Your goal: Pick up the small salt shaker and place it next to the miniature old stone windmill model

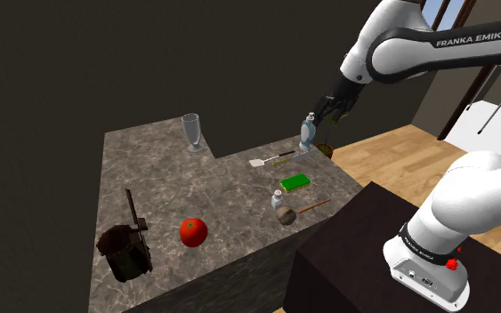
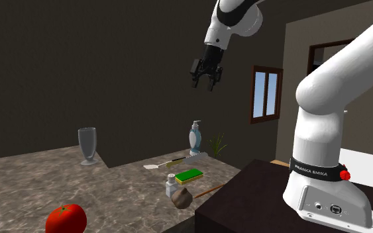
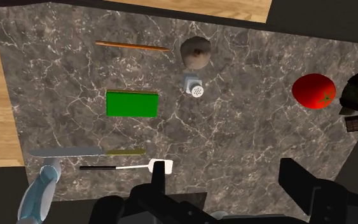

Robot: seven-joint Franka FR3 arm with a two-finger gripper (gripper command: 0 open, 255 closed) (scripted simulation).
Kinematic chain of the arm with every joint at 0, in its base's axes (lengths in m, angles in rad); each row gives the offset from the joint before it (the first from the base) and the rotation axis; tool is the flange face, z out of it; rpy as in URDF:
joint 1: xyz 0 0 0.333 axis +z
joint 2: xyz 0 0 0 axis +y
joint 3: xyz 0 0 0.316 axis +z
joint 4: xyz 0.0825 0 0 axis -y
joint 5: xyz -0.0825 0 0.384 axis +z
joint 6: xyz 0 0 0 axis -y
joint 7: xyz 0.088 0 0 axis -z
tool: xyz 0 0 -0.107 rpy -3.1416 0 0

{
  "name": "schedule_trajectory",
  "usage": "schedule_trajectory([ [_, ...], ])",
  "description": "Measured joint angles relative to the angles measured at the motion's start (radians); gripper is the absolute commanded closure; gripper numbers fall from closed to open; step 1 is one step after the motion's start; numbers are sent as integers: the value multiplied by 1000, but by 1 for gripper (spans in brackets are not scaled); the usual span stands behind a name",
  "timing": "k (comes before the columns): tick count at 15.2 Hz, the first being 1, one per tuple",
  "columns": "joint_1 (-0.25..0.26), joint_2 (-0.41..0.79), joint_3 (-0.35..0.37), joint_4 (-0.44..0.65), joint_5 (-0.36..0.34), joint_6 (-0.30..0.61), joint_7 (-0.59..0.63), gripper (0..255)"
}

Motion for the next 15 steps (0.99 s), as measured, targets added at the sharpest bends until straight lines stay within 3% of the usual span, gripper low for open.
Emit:
schedule_trajectory([
  [8, 58, 211, 0, -129, 63, 339, -48, 0],
  [12, 113, 368, -22, -157, 122, 525, -101, 0],
  [15, 180, 501, -62, -157, 206, 657, -177, 0],
])
